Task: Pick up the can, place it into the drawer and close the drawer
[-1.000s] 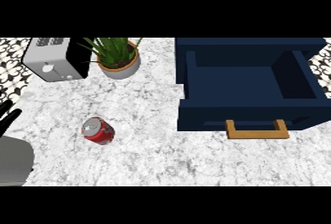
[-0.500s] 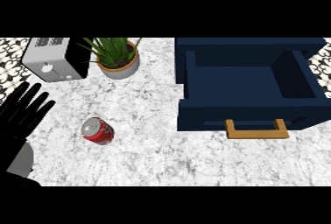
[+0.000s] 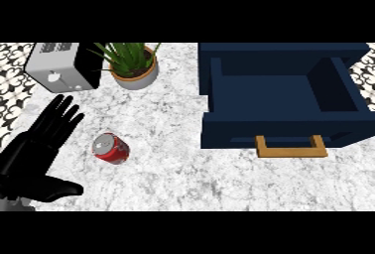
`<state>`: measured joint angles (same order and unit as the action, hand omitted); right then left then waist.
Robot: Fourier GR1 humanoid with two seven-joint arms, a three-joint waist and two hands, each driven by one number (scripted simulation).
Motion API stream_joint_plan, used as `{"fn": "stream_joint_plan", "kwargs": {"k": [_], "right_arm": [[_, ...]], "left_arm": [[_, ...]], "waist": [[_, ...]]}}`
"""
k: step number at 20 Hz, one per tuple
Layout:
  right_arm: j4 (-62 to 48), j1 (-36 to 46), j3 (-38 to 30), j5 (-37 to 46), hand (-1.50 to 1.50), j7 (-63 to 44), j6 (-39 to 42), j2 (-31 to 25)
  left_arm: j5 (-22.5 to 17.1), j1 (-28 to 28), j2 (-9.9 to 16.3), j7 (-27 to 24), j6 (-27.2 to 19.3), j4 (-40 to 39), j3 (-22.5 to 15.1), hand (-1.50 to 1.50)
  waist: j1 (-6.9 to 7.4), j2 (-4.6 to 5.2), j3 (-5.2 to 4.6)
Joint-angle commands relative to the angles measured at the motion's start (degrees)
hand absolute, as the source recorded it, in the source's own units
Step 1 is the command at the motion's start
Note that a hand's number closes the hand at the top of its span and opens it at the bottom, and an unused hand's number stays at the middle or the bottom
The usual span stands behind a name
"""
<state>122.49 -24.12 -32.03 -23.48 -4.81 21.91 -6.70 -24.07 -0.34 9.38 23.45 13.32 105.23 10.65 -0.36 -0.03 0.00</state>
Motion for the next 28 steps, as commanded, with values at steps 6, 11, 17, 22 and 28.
{"fn": "stream_joint_plan", "kwargs": {"k": [6, 11, 17, 22, 28], "right_arm": [[3.21, -4.96, -2.74, -0.23, -1.50, 1.36, 5.27, 5.37], [1.12, 1.32, -4.40, -2.73, -1.50, -3.90, 3.07, 0.65], [2.52, -3.65, -8.13, -5.00, -1.50, -0.97, 8.92, 4.09], [0.46, 2.55, -7.60, -2.10, -1.50, -3.91, 6.62, 2.02], [-0.93, 5.06, -9.26, -4.02, -1.50, -6.23, 5.66, 0.37]], "left_arm": [[6.27, 2.53, -2.69, -10.57, 2.30, -10.14, -1.09, -1.50], [8.51, -2.19, 0.24, -20.85, 4.86, -24.07, 3.23, -1.50], [13.47, -4.43, -0.22, -25.42, 2.17, -30.75, 2.46, -1.50], [13.91, -3.17, 0.26, -30.88, 3.22, -35.73, 3.43, -1.50], [14.81, -2.36, 2.38, -38.19, 8.40, -44.89, 3.64, -1.50]], "waist": [[-0.01, -0.04, 0.00], [0.05, 0.09, -0.03], [-0.30, 0.02, -0.02], [0.12, 0.03, -0.01], [0.16, 0.05, -0.03]]}}
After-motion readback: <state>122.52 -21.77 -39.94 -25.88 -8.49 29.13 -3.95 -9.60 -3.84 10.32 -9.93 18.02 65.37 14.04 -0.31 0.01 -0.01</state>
